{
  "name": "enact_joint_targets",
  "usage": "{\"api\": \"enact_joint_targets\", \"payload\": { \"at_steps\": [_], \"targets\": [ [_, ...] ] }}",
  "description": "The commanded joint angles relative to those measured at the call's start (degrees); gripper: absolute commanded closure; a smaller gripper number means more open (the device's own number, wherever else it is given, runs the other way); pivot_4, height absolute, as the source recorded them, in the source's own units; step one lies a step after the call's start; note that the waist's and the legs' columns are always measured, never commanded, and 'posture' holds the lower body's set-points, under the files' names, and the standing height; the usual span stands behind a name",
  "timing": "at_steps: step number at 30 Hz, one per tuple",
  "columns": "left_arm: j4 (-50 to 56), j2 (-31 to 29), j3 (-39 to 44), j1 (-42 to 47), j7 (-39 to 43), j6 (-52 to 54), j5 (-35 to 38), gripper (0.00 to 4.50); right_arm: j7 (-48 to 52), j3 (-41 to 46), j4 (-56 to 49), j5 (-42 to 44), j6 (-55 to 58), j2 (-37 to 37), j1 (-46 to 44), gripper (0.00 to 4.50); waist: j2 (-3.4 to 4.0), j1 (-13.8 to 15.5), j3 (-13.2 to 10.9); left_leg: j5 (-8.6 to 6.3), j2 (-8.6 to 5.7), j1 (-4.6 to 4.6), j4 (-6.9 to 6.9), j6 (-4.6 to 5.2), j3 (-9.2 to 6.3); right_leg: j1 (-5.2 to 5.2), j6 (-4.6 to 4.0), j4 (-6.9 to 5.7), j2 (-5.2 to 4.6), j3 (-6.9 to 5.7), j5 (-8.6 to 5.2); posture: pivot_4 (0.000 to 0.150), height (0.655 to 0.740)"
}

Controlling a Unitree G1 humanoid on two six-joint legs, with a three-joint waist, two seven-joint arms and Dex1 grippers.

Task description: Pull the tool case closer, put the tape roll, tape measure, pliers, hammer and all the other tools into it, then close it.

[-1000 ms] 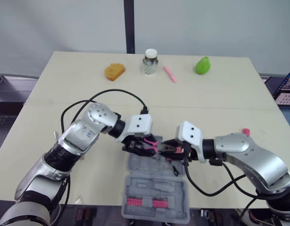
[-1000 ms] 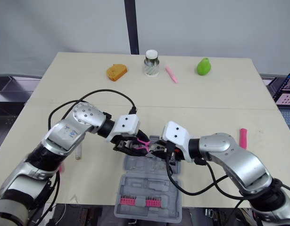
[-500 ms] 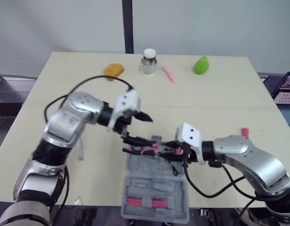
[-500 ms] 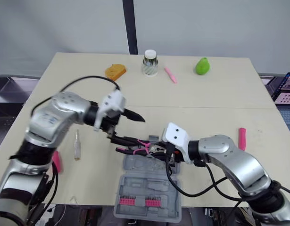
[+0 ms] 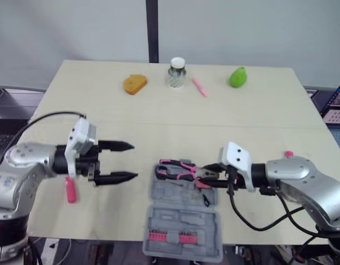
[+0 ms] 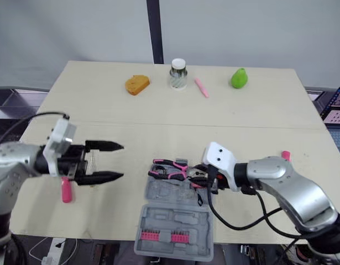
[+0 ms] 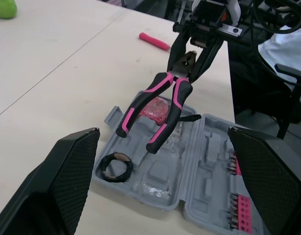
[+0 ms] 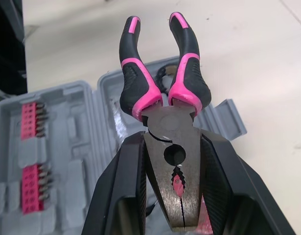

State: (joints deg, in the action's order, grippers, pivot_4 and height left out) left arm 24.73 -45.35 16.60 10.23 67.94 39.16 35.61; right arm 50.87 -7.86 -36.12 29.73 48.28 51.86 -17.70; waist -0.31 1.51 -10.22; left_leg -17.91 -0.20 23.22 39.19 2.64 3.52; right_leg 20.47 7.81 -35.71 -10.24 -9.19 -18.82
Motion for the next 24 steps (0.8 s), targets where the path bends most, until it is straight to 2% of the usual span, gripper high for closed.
{"api": "enact_joint_targets", "payload": {
  "at_steps": [1,6,9,14,24],
  "targets": [
    [3.95,-0.42,2.47,-5.60,1.25,-6.02,0.17,0.00,3.25,1.97,-1.64,0.40,-3.75,1.80,0.67,3.52,0.01,-0.13,0.00,0.00,0.00,-0.01,0.00,0.00,0.02,0.00,0.00,0.00,0.00,0.01,0.00,0.150,0.6950],
    [3.45,-0.25,4.79,-13.26,4.15,-15.03,-0.25,0.00,6.21,1.07,0.63,-1.30,-7.88,3.36,2.02,3.52,0.02,-0.18,0.00,0.00,0.03,-0.04,-0.04,-0.01,0.05,0.01,0.00,0.04,0.01,-0.01,0.00,0.150,0.6950],
    [1.46,5.51,7.74,-15.70,3.82,-21.05,3.50,0.00,7.32,0.59,1.94,-2.23,-9.74,3.63,2.85,3.52,0.03,-0.15,0.00,0.00,0.03,-0.05,-0.05,-0.01,0.10,0.01,0.00,0.07,0.00,0.01,0.00,0.150,0.6950],
    [-1.82,8.24,6.51,-19.92,4.66,-30.19,-1.06,0.00,8.38,-0.32,3.18,-3.88,-11.19,3.64,3.48,3.52,0.02,-0.13,0.00,0.00,0.02,-0.05,-0.05,-0.01,0.08,-0.01,0.00,0.07,-0.01,-0.03,0.00,0.150,0.6950],
    [-13.96,8.88,1.24,-16.53,8.13,-43.12,-4.98,0.00,7.33,-5.23,4.83,-6.58,-8.42,0.31,-0.55,3.52,0.03,-0.21,0.00,0.00,0.04,-0.06,-0.05,-0.01,0.10,0.01,0.00,0.06,-0.01,-0.04,0.00,0.150,0.6950]
  ]
}}
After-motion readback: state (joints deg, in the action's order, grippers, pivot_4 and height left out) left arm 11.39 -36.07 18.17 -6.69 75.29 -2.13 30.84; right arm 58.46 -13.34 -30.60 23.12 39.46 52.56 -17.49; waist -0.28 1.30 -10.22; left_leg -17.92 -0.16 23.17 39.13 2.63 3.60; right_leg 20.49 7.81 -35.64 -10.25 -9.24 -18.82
